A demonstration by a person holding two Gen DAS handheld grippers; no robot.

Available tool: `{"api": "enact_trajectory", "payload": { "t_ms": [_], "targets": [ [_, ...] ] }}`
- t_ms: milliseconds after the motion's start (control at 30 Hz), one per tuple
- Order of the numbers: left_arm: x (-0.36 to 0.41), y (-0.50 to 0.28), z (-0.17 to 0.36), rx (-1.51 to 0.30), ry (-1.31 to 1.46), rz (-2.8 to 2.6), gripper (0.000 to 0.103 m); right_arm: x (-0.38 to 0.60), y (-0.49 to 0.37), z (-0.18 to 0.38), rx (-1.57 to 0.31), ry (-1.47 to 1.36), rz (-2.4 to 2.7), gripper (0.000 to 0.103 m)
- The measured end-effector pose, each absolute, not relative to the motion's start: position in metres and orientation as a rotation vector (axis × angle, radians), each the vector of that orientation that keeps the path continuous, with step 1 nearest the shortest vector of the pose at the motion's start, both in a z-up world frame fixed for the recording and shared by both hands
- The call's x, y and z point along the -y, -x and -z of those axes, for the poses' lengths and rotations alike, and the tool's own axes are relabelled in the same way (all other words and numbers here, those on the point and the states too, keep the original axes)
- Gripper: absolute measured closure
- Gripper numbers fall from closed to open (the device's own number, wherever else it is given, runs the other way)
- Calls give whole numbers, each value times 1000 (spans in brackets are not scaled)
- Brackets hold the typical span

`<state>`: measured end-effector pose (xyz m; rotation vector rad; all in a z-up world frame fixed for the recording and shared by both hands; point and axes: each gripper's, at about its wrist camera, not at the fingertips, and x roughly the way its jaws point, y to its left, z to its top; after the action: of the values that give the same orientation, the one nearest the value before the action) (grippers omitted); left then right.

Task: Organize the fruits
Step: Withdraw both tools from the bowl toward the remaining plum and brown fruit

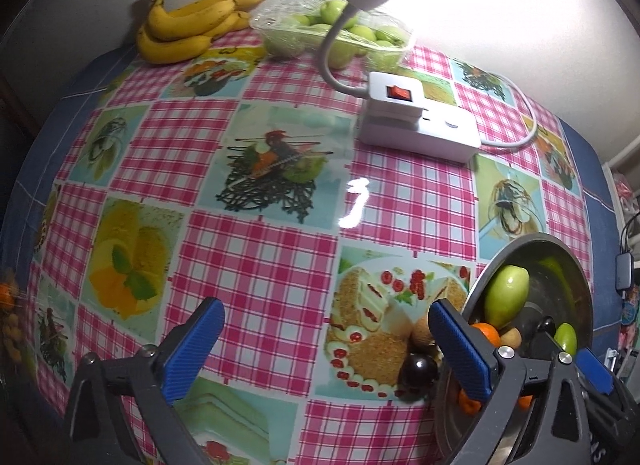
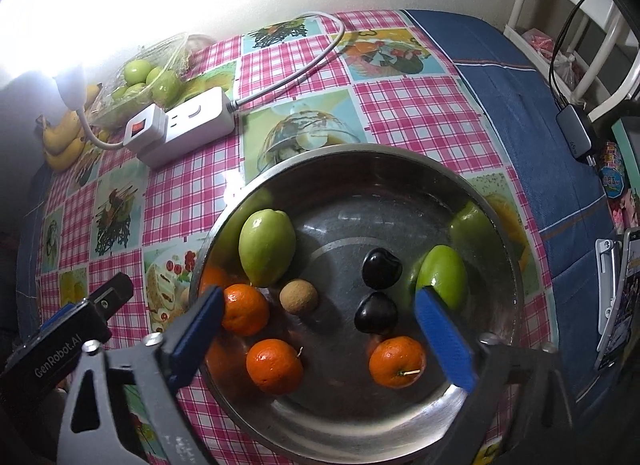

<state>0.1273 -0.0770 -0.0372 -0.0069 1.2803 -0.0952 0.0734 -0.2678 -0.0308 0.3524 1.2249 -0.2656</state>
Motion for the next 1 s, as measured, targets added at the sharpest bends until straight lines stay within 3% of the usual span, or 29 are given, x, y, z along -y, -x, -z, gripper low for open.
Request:
{"api": "enact_trajectory", "payload": {
  "t_ms": [1000],
  "targets": [
    [41,-124,36,-1321,112,48,0,205,-77,51,-1310,-182,183,1]
  ]
}}
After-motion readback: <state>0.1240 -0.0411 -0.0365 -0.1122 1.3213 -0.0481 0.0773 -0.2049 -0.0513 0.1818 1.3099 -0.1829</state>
